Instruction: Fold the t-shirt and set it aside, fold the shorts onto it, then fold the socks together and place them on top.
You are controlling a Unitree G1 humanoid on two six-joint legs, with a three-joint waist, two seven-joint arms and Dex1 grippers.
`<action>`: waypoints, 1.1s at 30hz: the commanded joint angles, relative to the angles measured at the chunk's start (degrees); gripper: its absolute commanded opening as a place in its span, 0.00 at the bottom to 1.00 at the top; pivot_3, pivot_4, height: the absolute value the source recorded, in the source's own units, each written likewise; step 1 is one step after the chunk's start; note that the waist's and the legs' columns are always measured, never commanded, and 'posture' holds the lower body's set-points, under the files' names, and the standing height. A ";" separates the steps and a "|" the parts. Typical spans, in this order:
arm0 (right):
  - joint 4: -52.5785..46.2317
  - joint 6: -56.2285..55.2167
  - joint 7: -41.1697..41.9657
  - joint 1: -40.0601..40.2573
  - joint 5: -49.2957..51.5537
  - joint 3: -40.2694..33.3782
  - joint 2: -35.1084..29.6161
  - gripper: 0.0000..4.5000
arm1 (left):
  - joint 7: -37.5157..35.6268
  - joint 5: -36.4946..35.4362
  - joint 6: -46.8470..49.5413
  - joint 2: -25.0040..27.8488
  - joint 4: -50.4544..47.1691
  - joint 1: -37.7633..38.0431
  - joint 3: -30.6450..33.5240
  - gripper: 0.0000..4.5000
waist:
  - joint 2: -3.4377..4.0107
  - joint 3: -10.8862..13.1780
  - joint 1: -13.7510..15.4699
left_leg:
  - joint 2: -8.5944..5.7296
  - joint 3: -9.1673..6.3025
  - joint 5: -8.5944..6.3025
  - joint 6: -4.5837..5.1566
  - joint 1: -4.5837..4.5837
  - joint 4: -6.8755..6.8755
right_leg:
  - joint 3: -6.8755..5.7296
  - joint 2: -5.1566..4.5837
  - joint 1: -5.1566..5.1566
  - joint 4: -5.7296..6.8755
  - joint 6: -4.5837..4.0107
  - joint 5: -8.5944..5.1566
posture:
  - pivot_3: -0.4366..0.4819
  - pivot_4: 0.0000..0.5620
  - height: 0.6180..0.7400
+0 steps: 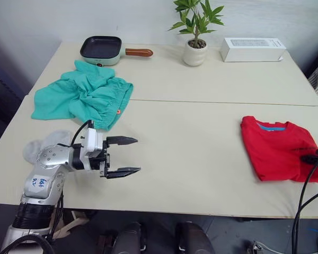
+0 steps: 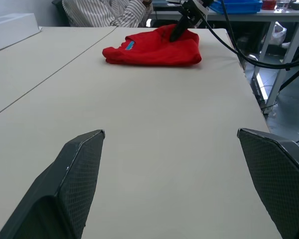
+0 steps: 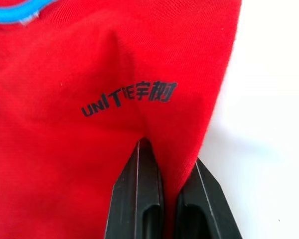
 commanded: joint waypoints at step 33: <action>-70.90 -53.34 2.35 41.15 1.21 -3.31 26.68 1.00 | 31.44 3.58 -4.83 1.08 12.51 35.40 46.14 1.00 | 0.16 -0.10 0.07 | 0.04 -0.05 -0.43 -0.39 0.14 -0.25 | -0.04 -0.27 -0.07 0.00 -0.05 -0.01 | 0.48 0.27 1.00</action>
